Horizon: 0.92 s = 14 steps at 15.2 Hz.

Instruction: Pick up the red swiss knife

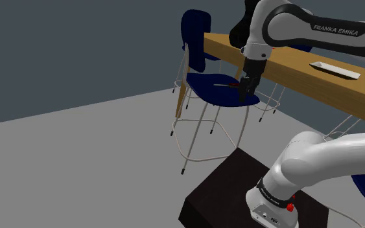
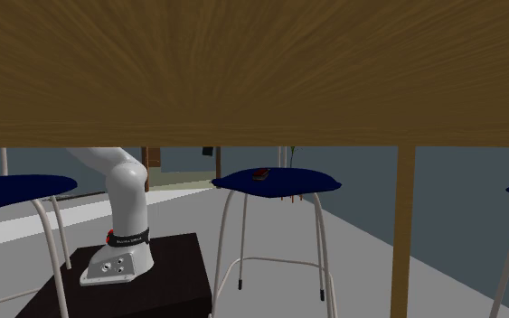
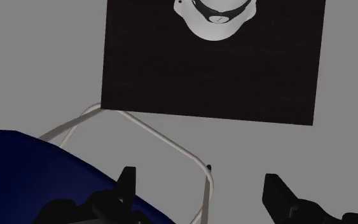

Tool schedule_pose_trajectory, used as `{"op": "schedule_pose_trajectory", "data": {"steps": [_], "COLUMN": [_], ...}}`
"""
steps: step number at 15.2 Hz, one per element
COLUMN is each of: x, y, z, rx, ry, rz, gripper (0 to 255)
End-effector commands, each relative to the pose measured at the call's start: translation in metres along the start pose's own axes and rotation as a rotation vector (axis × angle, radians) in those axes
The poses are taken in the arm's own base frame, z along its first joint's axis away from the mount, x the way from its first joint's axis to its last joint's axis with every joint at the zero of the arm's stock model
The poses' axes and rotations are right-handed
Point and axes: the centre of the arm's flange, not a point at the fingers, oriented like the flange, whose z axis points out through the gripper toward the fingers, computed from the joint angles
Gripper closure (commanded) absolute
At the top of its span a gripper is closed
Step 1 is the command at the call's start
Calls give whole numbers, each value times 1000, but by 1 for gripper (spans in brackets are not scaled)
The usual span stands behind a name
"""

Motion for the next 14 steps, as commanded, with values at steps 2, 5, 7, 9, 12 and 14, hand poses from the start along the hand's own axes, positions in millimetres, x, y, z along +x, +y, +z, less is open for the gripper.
{"op": "schedule_pose_trajectory", "data": {"steps": [2, 5, 7, 9, 12, 14], "x": [3, 13, 23, 35, 56, 73], "y": [12, 49, 72, 94, 125, 145], "z": [0, 1, 1, 0, -1, -2], "rx": [-2, -10, -15, -20, -27, -32], "ry": [6, 25, 37, 50, 68, 81], "rz": [-44, -175, -263, -350, -482, -569], "gripper": [0, 0, 0, 0, 0, 0]}}
